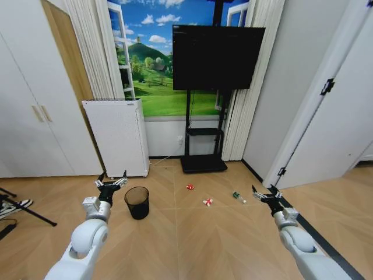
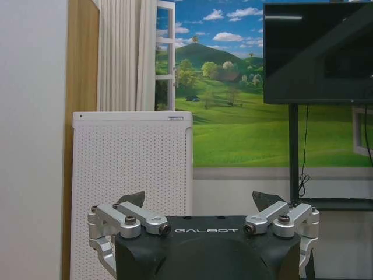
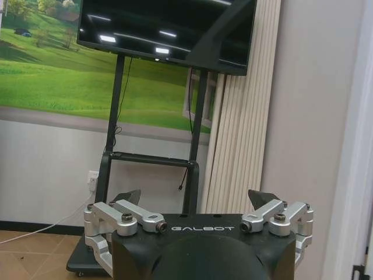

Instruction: Pick up the trash bin and place the garbage on the floor into it.

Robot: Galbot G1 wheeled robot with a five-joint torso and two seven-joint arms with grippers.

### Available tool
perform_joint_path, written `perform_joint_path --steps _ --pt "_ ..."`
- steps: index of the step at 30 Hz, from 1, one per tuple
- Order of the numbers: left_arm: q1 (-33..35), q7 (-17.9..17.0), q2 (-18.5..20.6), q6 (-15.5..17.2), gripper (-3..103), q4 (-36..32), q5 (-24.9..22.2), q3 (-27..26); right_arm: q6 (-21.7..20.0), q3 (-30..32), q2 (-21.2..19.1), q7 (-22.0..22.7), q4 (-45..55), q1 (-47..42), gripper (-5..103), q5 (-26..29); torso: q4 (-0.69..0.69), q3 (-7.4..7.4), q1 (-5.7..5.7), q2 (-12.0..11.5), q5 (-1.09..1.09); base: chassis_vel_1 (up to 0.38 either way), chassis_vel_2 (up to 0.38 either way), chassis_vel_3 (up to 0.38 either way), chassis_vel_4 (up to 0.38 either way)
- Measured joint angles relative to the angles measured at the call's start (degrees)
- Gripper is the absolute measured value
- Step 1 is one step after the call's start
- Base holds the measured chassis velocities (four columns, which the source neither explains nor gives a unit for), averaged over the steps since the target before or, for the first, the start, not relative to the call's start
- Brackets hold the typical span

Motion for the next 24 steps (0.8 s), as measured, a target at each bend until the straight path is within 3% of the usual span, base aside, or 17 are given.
perform_joint_path --steps 14,24 --pt "-0.02 0.48 -0.23 -0.17 100 0.28 0.02 -0.14 0.22 -0.27 0.11 -0.56 -0.80 0.69 100 0.04 -0.01 0.01 0.02 -0.01 -0.01 -0.345 0.348 0.352 -0.349" --pt "-0.37 4.61 -1.28 -3.26 100 1.44 1.34 -0.84 1.51 -0.74 0.03 -1.13 -2.84 1.52 100 -0.87 -0.01 -0.01 -0.01 0.00 -0.01 -0.365 0.347 0.345 -0.350"
